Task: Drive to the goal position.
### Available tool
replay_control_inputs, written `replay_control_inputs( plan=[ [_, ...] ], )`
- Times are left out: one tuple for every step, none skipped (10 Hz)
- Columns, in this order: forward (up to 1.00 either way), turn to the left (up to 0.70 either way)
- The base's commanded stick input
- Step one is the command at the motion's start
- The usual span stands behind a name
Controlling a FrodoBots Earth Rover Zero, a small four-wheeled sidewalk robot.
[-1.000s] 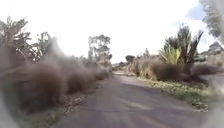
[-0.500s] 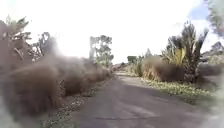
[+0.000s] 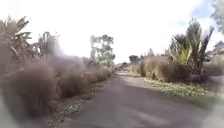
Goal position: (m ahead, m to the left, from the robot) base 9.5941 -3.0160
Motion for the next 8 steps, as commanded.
replay_control_inputs(
  plan=[
    [0.50, -0.49],
    [0.50, -0.49],
    [0.50, -0.49],
    [0.50, -0.49],
    [0.50, -0.49],
    [0.50, -0.49],
    [0.50, -0.49],
    [0.50, -0.49]
  ],
)
